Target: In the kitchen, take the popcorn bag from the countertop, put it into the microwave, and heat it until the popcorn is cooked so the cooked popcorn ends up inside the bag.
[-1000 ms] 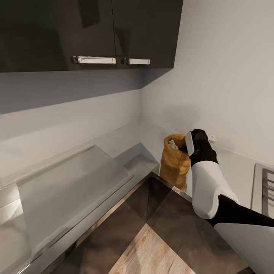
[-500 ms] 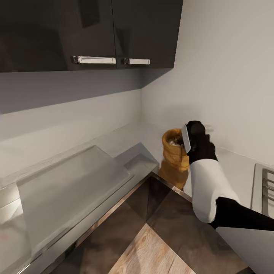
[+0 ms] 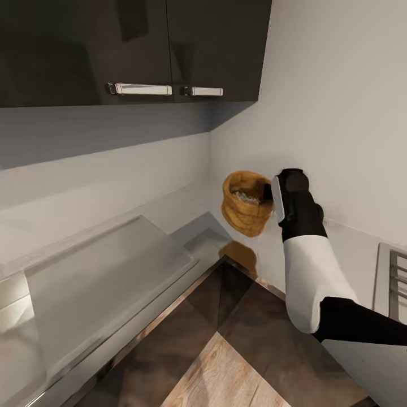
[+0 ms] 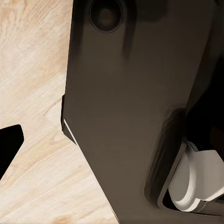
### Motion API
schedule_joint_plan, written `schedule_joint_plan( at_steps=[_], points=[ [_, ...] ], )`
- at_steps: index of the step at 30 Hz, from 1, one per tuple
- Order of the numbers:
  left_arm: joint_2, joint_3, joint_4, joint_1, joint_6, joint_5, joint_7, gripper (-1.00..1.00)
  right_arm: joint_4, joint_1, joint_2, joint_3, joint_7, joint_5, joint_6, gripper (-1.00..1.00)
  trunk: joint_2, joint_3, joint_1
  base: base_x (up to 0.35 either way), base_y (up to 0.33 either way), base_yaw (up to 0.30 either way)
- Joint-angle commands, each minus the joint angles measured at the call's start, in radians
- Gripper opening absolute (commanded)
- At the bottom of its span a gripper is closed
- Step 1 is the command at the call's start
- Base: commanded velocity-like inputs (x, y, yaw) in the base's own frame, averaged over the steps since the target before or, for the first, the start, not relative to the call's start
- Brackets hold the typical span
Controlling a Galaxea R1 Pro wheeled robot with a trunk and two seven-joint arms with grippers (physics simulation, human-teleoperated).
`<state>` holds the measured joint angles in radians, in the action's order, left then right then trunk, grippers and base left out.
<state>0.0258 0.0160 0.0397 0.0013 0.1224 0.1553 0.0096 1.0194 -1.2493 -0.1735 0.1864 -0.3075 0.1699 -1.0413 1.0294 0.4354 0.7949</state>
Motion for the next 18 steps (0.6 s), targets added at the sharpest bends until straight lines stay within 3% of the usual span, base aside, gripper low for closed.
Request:
schedule_joint_plan(
  at_steps=[1,13,18],
  points=[
    [0.000,0.001,0.001,0.000,0.002,0.006,0.001,1.00,0.001,-0.001,-0.001,-0.007,0.023,0.017,-0.006,-1.00,0.001,0.001,0.000,0.000,0.000,0.000],
    [0.000,0.001,0.000,0.000,0.002,0.006,0.001,1.00,0.008,-0.001,-0.001,-0.014,0.056,0.017,-0.006,-1.00,0.001,0.001,0.000,-0.008,0.000,0.000],
    [0.000,0.001,0.000,0.000,0.005,0.005,0.001,1.00,0.008,-0.001,-0.001,-0.014,0.056,0.017,-0.006,-1.00,0.001,0.001,0.000,-0.292,0.000,0.000]
  ],
)
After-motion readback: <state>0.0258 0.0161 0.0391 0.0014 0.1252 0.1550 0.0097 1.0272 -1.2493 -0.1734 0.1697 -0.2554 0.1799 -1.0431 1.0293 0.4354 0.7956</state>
